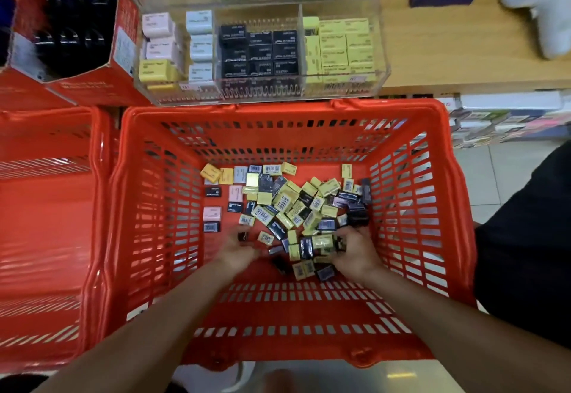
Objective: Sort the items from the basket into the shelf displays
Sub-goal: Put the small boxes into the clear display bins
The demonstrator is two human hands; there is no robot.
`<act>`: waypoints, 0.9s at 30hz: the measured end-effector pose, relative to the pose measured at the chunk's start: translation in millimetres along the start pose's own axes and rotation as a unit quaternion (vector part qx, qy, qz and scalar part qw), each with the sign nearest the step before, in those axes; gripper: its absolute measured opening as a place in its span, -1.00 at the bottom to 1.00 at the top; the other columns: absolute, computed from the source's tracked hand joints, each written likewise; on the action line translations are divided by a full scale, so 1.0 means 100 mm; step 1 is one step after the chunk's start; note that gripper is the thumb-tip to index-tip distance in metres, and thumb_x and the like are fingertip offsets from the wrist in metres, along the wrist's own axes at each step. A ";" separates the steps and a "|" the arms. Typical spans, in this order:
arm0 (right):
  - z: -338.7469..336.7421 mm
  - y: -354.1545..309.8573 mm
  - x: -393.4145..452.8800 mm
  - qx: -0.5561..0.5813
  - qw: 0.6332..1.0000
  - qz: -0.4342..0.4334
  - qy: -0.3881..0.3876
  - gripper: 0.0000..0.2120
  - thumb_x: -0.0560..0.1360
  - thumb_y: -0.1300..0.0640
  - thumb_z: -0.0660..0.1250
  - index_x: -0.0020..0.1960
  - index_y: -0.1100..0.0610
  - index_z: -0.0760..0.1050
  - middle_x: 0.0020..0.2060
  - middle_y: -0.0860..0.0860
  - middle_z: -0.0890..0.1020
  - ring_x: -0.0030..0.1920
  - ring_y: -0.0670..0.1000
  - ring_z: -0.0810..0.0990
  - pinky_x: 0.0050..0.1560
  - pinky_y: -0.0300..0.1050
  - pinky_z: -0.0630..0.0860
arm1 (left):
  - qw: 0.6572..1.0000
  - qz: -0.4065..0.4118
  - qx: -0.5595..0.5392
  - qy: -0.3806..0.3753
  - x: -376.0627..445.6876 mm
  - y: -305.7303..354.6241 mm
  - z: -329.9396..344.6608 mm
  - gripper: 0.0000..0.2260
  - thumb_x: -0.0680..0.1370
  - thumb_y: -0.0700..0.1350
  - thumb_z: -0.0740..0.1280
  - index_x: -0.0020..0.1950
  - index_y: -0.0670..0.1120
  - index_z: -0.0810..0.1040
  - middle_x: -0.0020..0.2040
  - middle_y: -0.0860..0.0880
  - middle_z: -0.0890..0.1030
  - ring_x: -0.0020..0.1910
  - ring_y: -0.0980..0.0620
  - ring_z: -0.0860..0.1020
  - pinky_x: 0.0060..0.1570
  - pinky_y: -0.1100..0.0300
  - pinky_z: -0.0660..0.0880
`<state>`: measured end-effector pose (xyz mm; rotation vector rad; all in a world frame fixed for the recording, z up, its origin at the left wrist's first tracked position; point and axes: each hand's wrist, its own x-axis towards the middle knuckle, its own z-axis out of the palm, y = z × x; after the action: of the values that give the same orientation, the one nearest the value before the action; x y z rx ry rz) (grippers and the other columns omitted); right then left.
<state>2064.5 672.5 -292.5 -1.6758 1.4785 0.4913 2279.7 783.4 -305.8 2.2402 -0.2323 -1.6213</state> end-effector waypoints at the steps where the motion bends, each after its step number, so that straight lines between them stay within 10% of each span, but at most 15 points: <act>1: -0.04 -0.01 -0.01 -0.008 1.000 -0.018 -0.015 -0.60 0.52 0.14 0.41 0.33 0.08 0.45 0.34 0.12 0.34 0.39 0.13 0.30 0.38 -0.09 0.32 | 1.000 -0.007 0.004 -0.001 -0.01 -0.01 -0.03 -0.52 0.45 -0.39 0.44 0.29 -0.09 0.42 0.06 -0.14 0.62 -0.03 -0.05 0.58 -0.09 0.17 0.56; 6: -0.31 0.02 -0.08 -0.085 0.989 -0.061 0.102 -0.70 0.49 0.24 0.38 0.20 0.06 0.55 0.23 0.04 0.50 0.13 0.08 0.58 0.10 -0.05 0.57 | 0.996 0.042 0.048 0.056 -0.11 0.11 -0.03 -0.76 0.52 -0.27 0.39 0.12 -0.03 0.51 -0.14 -0.07 0.61 -0.33 0.03 0.53 -0.39 0.24 0.43; 10: -0.41 -0.02 0.05 -0.154 0.964 -0.152 0.155 -0.48 0.46 0.35 0.34 0.38 0.12 0.36 0.31 0.10 0.37 0.27 0.14 0.42 0.21 0.01 0.49 | 0.996 0.077 0.023 0.048 -0.15 0.25 0.08 -0.75 0.56 -0.30 0.31 0.01 0.07 0.49 -0.03 -0.03 0.59 -0.37 0.06 0.49 -0.45 0.25 0.38; 15: -0.45 -0.15 0.37 -0.207 0.959 -0.143 0.128 -0.51 0.58 0.12 0.28 0.47 0.14 0.26 0.40 0.09 0.33 0.40 0.12 0.32 0.36 0.00 0.34 | 0.996 0.090 -0.019 0.005 -0.21 0.36 0.23 -0.77 0.59 -0.31 0.26 0.03 0.04 0.48 0.02 0.01 0.56 -0.18 -0.01 0.57 -0.13 0.10 0.54; 22: -0.34 -0.16 0.58 -0.348 0.920 -0.110 0.141 -0.58 0.60 0.12 0.25 0.43 0.12 0.28 0.38 0.11 0.33 0.38 0.17 0.29 0.35 0.10 0.29 | 0.994 0.108 -0.031 0.000 -0.14 0.41 0.22 -0.80 0.61 -0.28 0.27 -0.02 0.04 0.52 0.05 -0.01 0.57 -0.17 0.03 0.58 -0.16 0.16 0.55; 27: -0.36 -0.10 0.45 -0.173 0.957 -0.149 0.178 -0.61 0.64 -0.02 0.17 0.39 0.16 0.28 0.23 0.10 0.48 0.26 0.14 0.45 0.25 0.04 0.36 | 0.990 0.125 -0.070 0.011 -0.14 0.55 0.18 -0.84 0.61 -0.26 0.30 0.00 0.01 0.55 0.06 -0.05 0.60 -0.16 0.01 0.60 0.01 0.04 0.60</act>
<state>2075.8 615.9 -301.5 -2.3200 1.4039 0.3037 2262.6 734.0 -277.3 2.0331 -0.3660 -1.4340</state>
